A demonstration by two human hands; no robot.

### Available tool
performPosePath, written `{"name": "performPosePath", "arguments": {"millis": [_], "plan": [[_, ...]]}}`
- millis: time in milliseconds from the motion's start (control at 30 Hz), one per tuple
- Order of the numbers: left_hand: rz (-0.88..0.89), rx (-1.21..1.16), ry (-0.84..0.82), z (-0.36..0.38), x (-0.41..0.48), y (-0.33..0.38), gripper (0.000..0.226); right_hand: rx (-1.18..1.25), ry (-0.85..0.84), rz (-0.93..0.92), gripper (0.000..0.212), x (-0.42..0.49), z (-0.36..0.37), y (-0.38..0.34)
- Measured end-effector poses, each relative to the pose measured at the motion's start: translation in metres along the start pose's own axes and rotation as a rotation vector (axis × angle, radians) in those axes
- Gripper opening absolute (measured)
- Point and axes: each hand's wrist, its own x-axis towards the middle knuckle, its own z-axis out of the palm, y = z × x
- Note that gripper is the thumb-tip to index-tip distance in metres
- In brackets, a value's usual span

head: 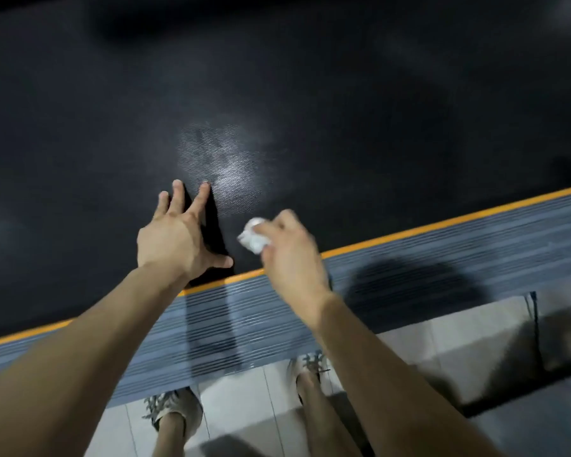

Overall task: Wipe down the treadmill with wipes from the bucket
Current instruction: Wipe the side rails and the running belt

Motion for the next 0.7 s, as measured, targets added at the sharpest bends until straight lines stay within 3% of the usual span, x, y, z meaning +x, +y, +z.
{"name": "performPosePath", "arguments": {"millis": [67,167,267,367,433,467,500,600,633,700], "plan": [[0.054,-0.055,0.001,-0.009,-0.001,-0.023,0.139,0.131,-0.141,-0.126,0.033,0.001,0.017,-0.016],[0.043,-0.142,0.102,-0.013,-0.007,-0.065,0.12,0.057,-0.206,-0.264,0.03,0.018,0.012,-0.008],[-0.068,-0.206,0.11,-0.011,-0.011,-0.096,0.131,-0.093,-0.04,-0.37,0.022,0.069,-0.019,0.011],[-0.17,-0.225,0.043,-0.009,-0.005,-0.118,0.149,-0.052,0.335,0.052,0.031,0.142,-0.057,0.026],[-0.213,-0.215,0.015,-0.007,0.0,-0.128,0.158,-0.065,0.454,0.256,0.03,0.154,-0.041,0.008],[-0.221,-0.209,-0.003,-0.005,0.003,-0.132,0.161,-0.096,0.411,0.178,0.026,0.146,-0.019,-0.008],[-0.223,-0.2,-0.024,-0.003,0.006,-0.134,0.161,-0.131,0.265,0.004,0.025,0.126,0.009,-0.028],[-0.225,-0.158,-0.047,0.005,0.01,-0.133,0.159,-0.275,-0.381,-0.702,0.028,0.046,0.062,-0.072],[-0.227,-0.141,-0.048,0.006,0.011,-0.132,0.158,-0.274,-0.433,-0.834,0.028,0.049,0.058,-0.069],[-0.227,-0.116,-0.053,0.007,0.012,-0.132,0.157,-0.209,-0.254,-0.802,0.023,0.09,0.028,-0.048]]}}
